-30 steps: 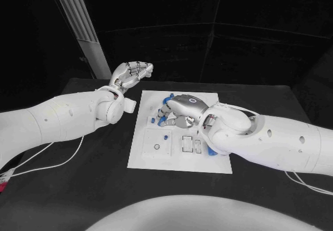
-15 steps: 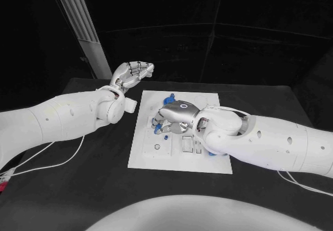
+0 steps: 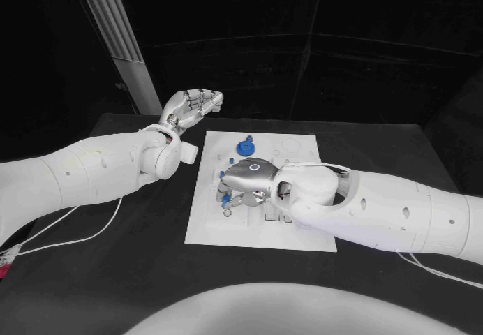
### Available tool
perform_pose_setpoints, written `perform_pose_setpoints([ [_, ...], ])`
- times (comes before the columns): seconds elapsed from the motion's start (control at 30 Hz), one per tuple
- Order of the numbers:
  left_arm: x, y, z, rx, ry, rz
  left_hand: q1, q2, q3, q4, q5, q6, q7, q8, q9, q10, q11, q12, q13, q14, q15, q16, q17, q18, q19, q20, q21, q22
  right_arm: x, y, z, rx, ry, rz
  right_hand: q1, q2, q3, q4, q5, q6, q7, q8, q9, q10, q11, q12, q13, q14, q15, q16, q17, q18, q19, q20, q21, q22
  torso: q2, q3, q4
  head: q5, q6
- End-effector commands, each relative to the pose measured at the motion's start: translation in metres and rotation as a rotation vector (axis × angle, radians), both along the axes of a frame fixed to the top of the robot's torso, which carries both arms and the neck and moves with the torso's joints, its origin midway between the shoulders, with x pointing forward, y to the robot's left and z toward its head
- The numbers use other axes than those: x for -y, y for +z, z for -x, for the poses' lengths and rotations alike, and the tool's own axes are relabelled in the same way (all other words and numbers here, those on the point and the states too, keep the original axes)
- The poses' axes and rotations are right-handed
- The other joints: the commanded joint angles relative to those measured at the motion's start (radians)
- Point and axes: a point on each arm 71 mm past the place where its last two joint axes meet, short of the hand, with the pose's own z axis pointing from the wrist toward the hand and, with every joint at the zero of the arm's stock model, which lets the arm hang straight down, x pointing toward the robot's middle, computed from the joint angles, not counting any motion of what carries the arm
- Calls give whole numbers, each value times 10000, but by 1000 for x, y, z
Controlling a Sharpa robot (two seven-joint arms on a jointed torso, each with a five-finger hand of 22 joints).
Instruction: Assemble the parts on the task board
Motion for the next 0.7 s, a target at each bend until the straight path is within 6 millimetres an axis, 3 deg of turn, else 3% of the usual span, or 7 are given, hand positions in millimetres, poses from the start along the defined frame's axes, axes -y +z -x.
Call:
perform_pose_setpoints([
  [0.03,2,15,5,2021,-405,560,60,12,-53,-3,31,-48,809,45,-13,-60,24,42,-16,-77,-4,41,-12,-176,60,-1,-44,-15,-3,-4,3,217,405,470,89,-11,64,22,59,16,65,-5,15,39,52,-52,-9,620,69,38,135,0,26,36,-1,-5,5,0,7,10,0],
  [0.7,1,15,5,2012,-393,554,60,12,-53,-3,31,-48,809,45,-13,-60,24,42,-16,-77,-4,41,-12,-176,60,-1,-44,-15,-13,-20,8,466,576,1084,111,-18,69,18,59,0,70,-26,6,32,60,-91,-9,616,78,31,115,7,11,43,-41,-22,2,-5,-6,-25,0],
])
